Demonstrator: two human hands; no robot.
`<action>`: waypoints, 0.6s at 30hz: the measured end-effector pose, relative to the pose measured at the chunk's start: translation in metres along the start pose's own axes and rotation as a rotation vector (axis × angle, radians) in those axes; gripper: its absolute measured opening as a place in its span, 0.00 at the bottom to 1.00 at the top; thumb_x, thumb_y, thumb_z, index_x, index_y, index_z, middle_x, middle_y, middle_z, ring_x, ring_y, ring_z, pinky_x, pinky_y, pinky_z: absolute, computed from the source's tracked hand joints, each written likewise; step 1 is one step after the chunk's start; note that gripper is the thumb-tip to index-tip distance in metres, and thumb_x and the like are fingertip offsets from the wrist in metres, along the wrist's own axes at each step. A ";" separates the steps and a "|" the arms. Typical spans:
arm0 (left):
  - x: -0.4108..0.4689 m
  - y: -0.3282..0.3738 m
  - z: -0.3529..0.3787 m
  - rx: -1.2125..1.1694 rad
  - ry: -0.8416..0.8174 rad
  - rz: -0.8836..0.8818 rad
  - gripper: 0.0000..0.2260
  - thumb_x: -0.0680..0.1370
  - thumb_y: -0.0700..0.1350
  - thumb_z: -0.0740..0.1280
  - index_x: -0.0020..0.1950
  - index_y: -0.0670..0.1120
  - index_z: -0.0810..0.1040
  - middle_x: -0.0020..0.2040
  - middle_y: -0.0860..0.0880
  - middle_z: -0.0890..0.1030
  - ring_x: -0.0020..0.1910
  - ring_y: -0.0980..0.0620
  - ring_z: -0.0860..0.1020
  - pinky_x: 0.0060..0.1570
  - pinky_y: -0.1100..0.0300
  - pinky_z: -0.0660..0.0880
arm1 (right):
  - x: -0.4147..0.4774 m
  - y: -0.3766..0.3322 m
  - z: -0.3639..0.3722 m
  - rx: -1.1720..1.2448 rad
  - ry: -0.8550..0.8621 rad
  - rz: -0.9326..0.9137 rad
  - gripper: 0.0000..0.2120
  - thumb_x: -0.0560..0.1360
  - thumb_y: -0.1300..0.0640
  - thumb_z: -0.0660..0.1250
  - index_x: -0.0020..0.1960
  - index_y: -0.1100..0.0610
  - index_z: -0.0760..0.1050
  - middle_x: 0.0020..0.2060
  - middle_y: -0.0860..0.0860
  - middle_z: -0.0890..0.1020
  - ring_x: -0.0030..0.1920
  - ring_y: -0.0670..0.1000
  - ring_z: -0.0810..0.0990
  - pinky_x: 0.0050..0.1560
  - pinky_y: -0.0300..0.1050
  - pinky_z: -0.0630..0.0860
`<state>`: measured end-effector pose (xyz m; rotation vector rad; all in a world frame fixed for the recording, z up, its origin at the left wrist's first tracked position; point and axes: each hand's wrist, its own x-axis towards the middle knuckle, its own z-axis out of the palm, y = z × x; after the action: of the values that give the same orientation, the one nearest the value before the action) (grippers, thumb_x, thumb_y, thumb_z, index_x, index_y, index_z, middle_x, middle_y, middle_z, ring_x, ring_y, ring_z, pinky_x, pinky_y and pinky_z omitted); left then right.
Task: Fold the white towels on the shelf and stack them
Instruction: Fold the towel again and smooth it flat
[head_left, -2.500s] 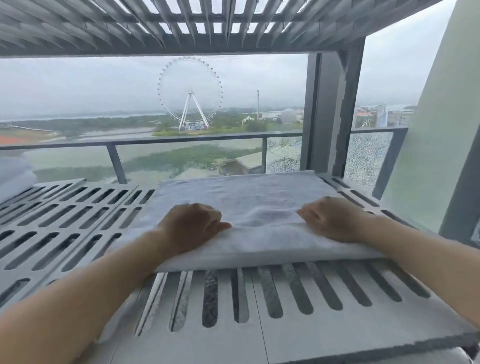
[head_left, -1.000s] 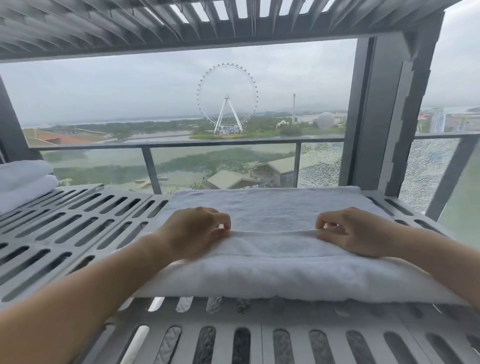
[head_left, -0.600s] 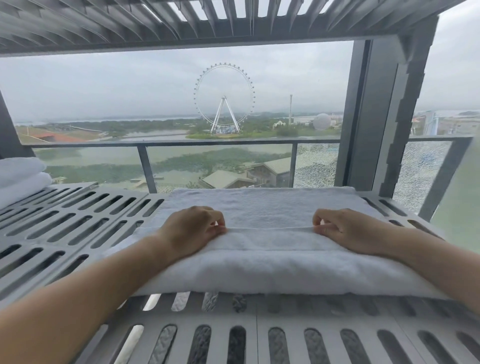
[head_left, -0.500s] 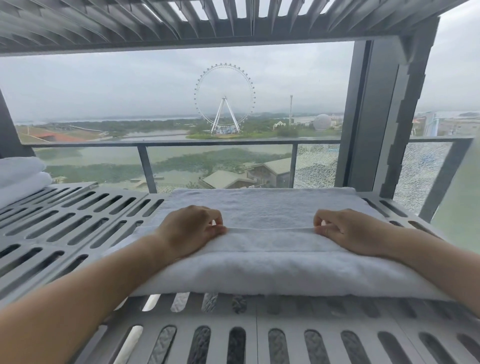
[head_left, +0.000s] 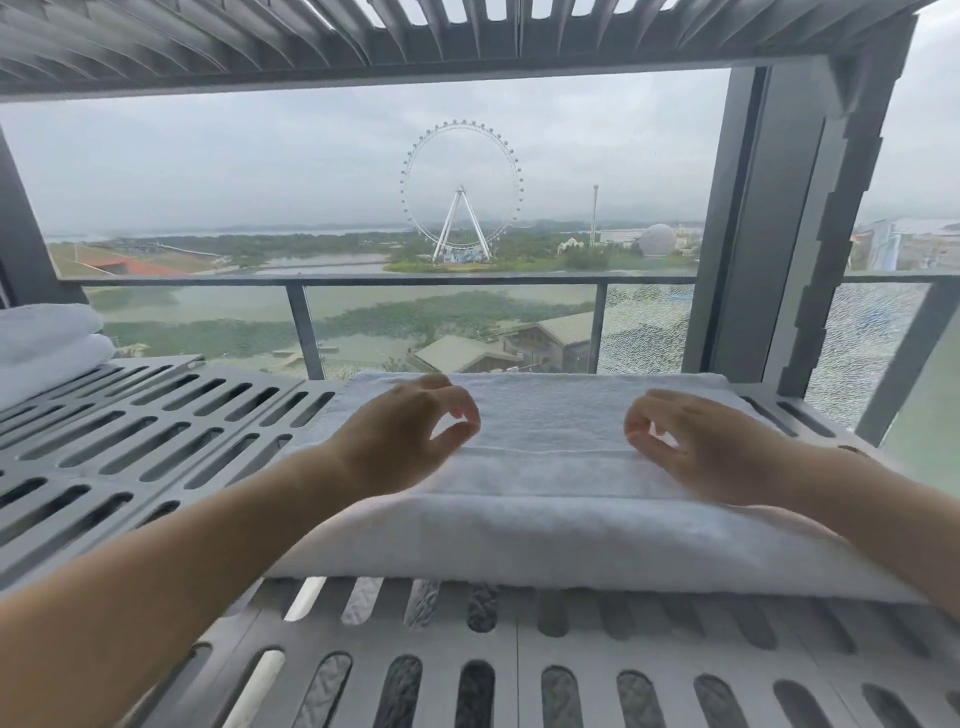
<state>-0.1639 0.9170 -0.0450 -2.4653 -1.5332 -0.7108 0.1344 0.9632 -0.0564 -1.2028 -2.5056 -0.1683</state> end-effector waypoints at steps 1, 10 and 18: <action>0.001 0.012 0.000 -0.067 -0.047 0.033 0.10 0.79 0.51 0.58 0.55 0.53 0.77 0.55 0.55 0.77 0.54 0.56 0.74 0.56 0.60 0.70 | 0.000 -0.012 0.000 0.051 0.024 -0.031 0.08 0.77 0.46 0.54 0.49 0.47 0.71 0.45 0.39 0.73 0.45 0.41 0.72 0.41 0.30 0.64; -0.022 0.034 0.027 -0.039 -0.672 0.075 0.28 0.78 0.62 0.41 0.74 0.54 0.37 0.76 0.57 0.38 0.71 0.65 0.36 0.70 0.59 0.35 | -0.014 -0.048 0.019 0.151 -0.485 -0.106 0.32 0.70 0.31 0.37 0.72 0.37 0.40 0.69 0.31 0.42 0.69 0.33 0.37 0.69 0.40 0.34; -0.036 0.042 0.017 -0.032 -0.668 0.076 0.36 0.71 0.69 0.40 0.75 0.55 0.38 0.76 0.56 0.38 0.72 0.64 0.37 0.69 0.60 0.35 | -0.022 -0.056 0.011 0.109 -0.534 -0.088 0.28 0.70 0.31 0.38 0.68 0.34 0.35 0.69 0.32 0.39 0.70 0.35 0.35 0.70 0.43 0.35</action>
<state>-0.1348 0.8751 -0.0715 -2.9356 -1.5900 0.1360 0.1006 0.9150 -0.0721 -1.2167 -2.9724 0.3070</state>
